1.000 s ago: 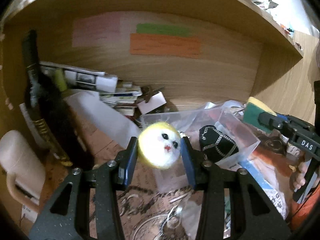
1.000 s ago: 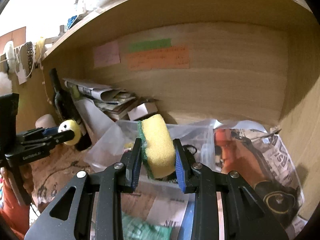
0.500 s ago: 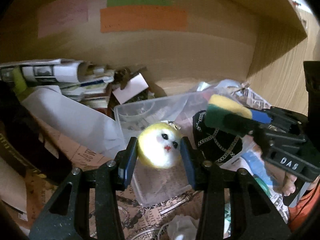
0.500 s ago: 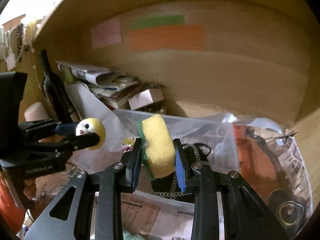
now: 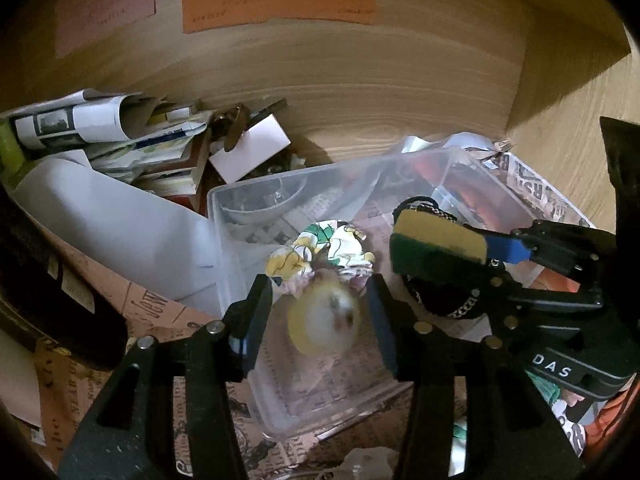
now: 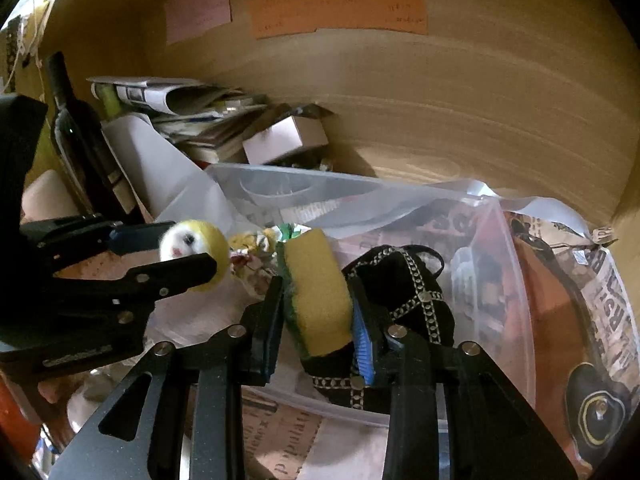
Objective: Organize soft objects
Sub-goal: 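Lower the ball and sponge into the clear box while both tools open, then grasp the white drawstring bag with the left tool while the right tool grasps the green knit glove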
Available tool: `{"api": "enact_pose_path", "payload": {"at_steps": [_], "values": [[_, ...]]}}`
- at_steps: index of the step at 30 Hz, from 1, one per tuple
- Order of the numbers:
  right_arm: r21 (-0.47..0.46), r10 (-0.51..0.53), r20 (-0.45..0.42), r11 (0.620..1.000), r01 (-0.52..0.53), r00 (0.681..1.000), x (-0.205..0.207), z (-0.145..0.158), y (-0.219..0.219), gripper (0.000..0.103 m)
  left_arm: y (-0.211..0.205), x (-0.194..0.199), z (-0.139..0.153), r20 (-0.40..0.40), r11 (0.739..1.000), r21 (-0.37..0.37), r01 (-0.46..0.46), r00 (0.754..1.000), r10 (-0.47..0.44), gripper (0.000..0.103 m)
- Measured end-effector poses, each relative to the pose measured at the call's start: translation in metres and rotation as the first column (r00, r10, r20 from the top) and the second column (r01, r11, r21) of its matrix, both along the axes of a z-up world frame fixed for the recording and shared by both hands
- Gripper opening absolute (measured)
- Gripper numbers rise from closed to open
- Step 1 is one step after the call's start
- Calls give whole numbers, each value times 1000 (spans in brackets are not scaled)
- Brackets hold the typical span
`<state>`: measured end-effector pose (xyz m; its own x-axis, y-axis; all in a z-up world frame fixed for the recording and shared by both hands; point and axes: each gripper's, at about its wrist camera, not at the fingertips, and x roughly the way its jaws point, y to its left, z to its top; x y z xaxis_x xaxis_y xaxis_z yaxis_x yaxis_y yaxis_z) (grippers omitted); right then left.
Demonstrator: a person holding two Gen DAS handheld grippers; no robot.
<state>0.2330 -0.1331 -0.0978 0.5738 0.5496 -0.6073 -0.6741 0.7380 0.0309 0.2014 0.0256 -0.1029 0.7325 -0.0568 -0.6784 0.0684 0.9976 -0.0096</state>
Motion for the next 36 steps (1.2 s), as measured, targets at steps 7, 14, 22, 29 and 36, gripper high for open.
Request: {"api": "enact_pose_path", "payload": {"at_steps": [7, 14, 22, 29, 36], "values": [[-10, 0, 23, 1000, 0, 1000, -4, 5, -1, 34, 2, -16, 16, 49, 1000, -11, -9, 999, 10, 57], [31, -13, 94, 999, 10, 995, -22, 27, -14, 51, -1, -45, 39, 141, 1000, 14, -23, 990, 21, 71], [100, -24, 181, 995, 6, 983, -55, 57, -37, 76, 4, -81, 57, 216, 999, -13, -52, 975, 54, 88], [112, -35, 225, 994, 10, 974, -83, 61, -61, 83, 3, -113, 56, 241, 998, -2, -68, 968, 67, 100], [94, -18, 165, 996, 3, 986, -101, 38, -74, 85, -1, -134, 25, 164, 997, -15, -78, 983, 79, 100]]}}
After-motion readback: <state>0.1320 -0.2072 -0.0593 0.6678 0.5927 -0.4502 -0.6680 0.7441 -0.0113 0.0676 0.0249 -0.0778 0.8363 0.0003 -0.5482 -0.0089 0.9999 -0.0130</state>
